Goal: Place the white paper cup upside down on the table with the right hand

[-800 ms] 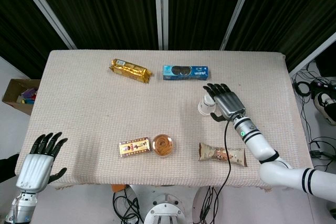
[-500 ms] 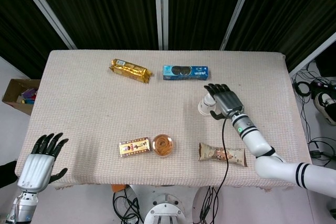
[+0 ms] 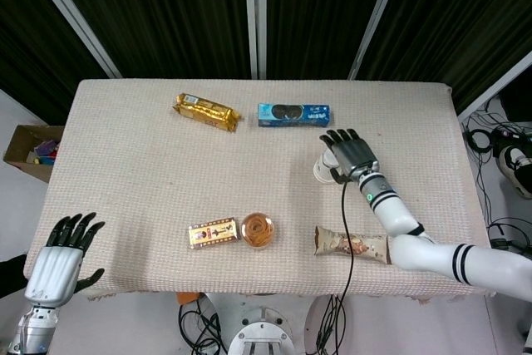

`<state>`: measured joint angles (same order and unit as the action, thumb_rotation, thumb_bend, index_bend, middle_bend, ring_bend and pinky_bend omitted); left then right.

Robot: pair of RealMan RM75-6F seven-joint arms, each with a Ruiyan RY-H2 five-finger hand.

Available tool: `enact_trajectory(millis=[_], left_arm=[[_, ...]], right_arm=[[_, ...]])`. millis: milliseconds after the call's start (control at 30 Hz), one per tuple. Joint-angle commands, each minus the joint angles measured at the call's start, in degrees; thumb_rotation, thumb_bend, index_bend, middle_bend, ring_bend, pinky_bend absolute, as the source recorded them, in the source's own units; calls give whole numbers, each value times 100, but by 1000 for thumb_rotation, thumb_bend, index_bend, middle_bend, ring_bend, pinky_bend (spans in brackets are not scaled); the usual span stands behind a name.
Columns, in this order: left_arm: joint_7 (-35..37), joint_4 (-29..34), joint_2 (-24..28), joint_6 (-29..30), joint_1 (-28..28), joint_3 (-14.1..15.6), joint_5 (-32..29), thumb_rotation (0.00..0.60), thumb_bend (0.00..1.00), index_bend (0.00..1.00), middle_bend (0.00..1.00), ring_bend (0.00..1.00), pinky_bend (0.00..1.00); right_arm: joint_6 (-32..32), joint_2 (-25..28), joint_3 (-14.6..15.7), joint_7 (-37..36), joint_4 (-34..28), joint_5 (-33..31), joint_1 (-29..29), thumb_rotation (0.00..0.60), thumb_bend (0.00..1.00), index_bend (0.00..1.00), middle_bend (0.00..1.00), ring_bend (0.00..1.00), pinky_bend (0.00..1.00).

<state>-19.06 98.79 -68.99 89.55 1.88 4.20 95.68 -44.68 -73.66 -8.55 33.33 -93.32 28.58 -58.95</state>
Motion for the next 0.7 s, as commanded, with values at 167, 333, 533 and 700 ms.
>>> enact_trajectory(millis=[167,333,533,700], left_arm=[[88,-67,0,86,71,4,-38,600,131,200,101,87,125],[128,-105,-15,76,78,9,-40,600,131,199,101,87,125],[156,-143,-35,75,81,9,-27,600,131,200,101,87,125],[188,-174,-47,86,95,5,-41,600,131,200,101,87,125]], right_arm=[[4,-1,96,-36,7,-122,-142,600,456,158,85,0,0],[-66,53,183,-32,-72,-185,-204,600,467,183,96,0,0],[-114,46,268,-40,-79,-256,-264,600,469,198,101,0,0],[-144,48,301,-66,-68,-282,-303,600,475,222,114,0,0]])
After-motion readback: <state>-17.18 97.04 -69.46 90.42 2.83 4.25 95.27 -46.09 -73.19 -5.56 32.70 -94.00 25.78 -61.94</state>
